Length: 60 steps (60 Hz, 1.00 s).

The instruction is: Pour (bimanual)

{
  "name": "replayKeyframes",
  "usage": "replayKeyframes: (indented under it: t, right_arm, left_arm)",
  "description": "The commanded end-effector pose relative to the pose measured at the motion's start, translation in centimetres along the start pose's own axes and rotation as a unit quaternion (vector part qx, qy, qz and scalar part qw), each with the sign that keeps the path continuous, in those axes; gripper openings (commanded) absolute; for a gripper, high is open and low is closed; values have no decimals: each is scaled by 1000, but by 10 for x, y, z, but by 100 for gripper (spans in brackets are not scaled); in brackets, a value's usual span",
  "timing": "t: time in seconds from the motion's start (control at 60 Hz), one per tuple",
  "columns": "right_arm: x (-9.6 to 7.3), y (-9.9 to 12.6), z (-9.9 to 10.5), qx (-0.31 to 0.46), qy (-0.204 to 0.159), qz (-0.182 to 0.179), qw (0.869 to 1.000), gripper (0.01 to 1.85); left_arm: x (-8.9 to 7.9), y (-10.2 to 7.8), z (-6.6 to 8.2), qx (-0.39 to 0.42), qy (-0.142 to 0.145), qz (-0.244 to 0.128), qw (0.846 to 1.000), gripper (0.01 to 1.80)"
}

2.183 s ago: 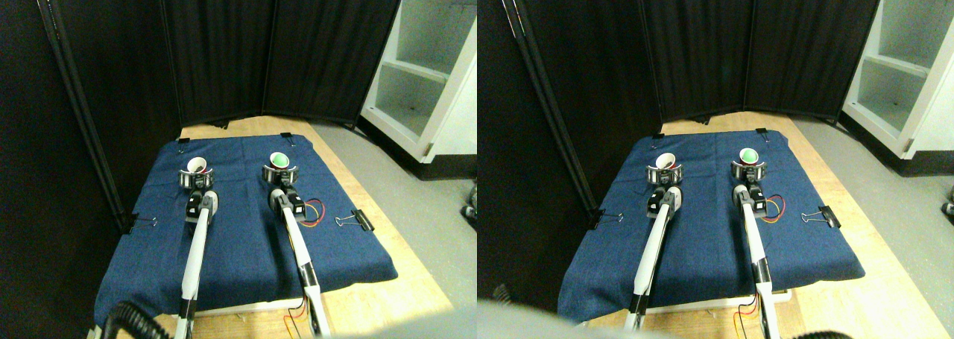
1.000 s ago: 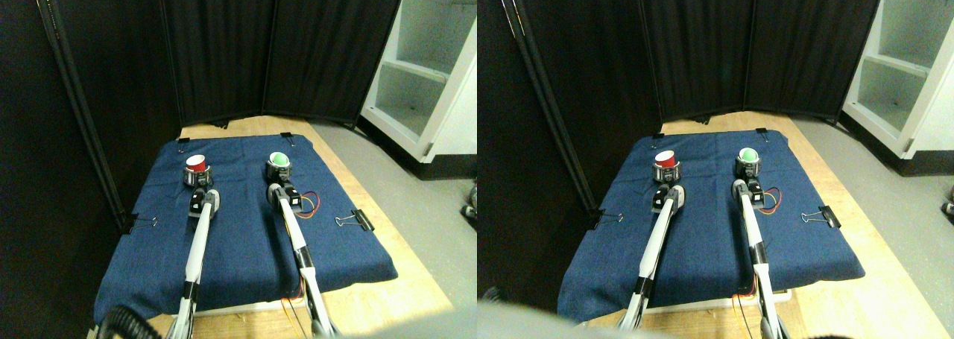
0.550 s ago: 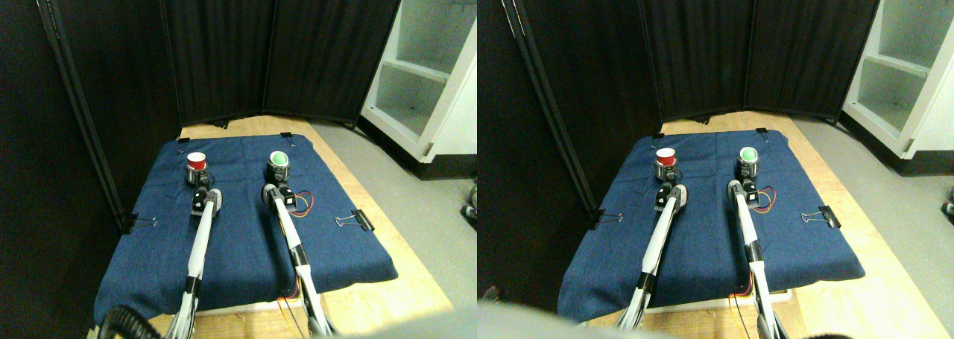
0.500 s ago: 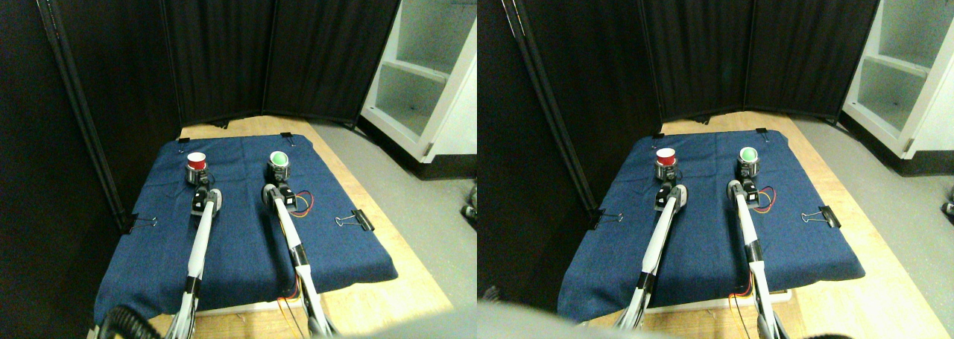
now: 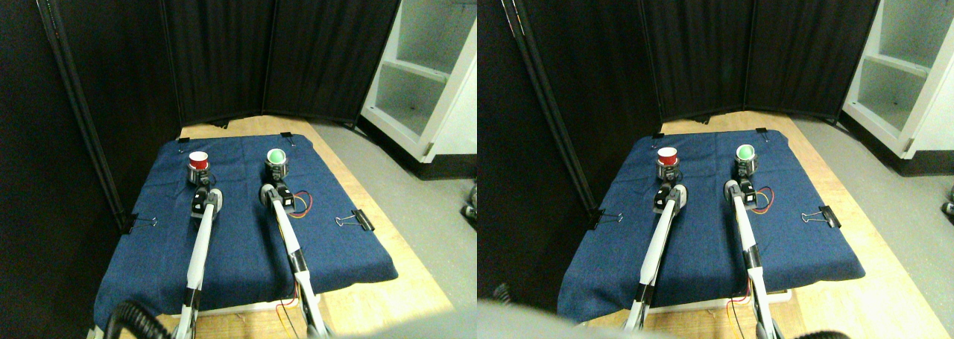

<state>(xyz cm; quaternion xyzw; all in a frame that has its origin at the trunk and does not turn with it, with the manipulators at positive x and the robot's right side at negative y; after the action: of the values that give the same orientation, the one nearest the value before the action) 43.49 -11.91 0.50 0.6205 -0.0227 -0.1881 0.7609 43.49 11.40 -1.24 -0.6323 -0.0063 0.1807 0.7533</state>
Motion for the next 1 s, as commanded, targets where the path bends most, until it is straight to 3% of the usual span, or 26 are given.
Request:
replayKeyframes:
  t: [0.017,0.067,0.217,0.283,0.517,0.867,1.0]
  right_arm:
    - [-5,17,-2,1,0,29,1000,33]
    - [-4,21,0,-8,15,55,998,33]
    - [-7,31,2,13,38,64,997,33]
    - [-11,38,2,4,49,70,996,33]
    - [-16,54,6,-27,70,96,993,33]
    - [-22,75,13,-60,89,98,989,33]
    - [-27,84,12,-89,101,122,983,33]
  left_arm:
    - [-6,-16,-5,-13,8,-24,1000,33]
    - [-11,-20,-7,-20,17,-22,999,33]
    - [-19,-28,-14,-20,26,-24,999,33]
    - [-22,-32,-17,-21,44,-21,999,33]
    - [-35,-43,-28,2,70,-12,997,33]
    - [-43,-56,-42,25,112,-6,993,33]
    - [-46,-65,-46,22,131,-7,991,33]
